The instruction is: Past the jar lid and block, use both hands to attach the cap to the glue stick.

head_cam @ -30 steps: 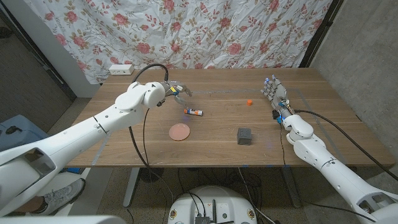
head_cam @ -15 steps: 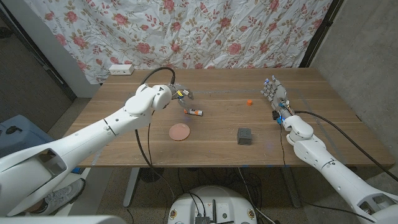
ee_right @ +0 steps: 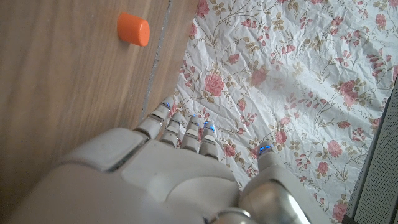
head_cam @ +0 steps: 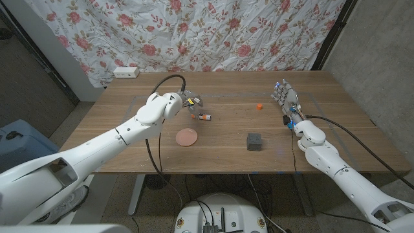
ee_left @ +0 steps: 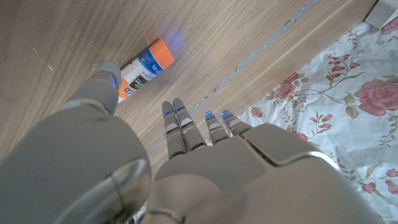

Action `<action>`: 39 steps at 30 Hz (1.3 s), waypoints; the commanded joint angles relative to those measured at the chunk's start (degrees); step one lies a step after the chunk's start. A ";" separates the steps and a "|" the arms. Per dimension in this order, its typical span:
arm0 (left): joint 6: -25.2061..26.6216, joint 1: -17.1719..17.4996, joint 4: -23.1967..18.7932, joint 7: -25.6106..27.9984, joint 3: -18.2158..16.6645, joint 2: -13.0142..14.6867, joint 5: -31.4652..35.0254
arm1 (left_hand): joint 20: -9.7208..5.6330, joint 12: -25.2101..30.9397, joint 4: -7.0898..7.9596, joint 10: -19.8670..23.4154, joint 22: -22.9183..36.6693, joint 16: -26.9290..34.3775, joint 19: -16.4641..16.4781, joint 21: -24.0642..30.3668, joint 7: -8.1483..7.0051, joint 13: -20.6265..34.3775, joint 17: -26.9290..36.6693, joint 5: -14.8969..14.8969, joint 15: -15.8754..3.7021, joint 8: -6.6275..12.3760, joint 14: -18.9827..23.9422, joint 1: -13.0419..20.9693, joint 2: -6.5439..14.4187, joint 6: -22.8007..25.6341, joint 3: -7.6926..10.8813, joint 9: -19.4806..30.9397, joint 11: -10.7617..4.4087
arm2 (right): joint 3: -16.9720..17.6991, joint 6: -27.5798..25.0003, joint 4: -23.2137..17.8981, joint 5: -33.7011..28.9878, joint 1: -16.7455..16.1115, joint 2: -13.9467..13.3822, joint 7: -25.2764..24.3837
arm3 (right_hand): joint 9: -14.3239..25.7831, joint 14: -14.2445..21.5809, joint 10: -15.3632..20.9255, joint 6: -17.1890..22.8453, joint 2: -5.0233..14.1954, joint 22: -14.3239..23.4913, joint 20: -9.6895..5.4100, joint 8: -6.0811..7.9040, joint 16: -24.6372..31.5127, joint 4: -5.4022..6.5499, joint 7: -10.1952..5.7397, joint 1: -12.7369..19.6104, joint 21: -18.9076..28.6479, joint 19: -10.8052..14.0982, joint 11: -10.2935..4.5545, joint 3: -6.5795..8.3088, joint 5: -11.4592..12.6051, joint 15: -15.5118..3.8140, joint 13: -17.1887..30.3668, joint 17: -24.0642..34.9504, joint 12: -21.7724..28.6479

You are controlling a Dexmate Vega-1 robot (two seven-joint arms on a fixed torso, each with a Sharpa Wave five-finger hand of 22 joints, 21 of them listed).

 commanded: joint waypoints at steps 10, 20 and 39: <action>0.19 0.04 4.34 3.69 1.48 -2.15 -1.35 | -0.07 0.56 0.09 2.81 0.11 0.16 1.60 0.20 -0.61 0.09 0.14 0.05 -2.70 0.50 1.72 2.20 0.40 2.08 -0.90 0.20 0.01 | -0.28 0.00 0.96 0.21 0.39 0.71 0.08 | 0.33 0.35 0.50 0.34 0.69 0.18 -0.04 0.26 0.68 -0.44 0.00 -0.22 0.38 0.25 -0.22 -0.03 -0.18 0.13 0.19 0.06 0.56; -0.12 0.03 5.36 6.35 2.25 -2.23 -0.96 | -0.33 0.70 0.25 6.52 0.06 0.37 4.13 0.36 -1.07 0.12 0.11 -0.05 -3.38 0.97 4.28 4.14 0.96 5.05 -1.64 0.22 -0.06 | -0.39 0.04 1.41 0.13 0.69 0.93 0.05 | 0.33 0.34 0.48 0.37 0.74 0.18 -0.11 0.26 0.73 -0.45 0.03 -0.26 0.40 0.29 -0.31 -0.09 -0.20 0.14 0.19 0.01 0.55; 1.12 1.72 5.09 10.83 1.62 -2.28 -3.09 | -1.64 0.45 0.64 16.06 0.08 0.29 9.94 0.34 -4.50 0.08 0.07 -0.19 -5.09 1.04 10.24 7.14 2.14 11.98 -3.95 0.28 0.07 | -0.37 0.25 1.52 0.26 0.26 1.29 -0.37 | 0.34 0.28 0.49 0.52 0.94 0.19 0.39 0.29 0.81 -0.48 0.07 -0.26 0.44 0.43 -0.34 -0.17 -0.23 0.07 0.19 -0.11 0.55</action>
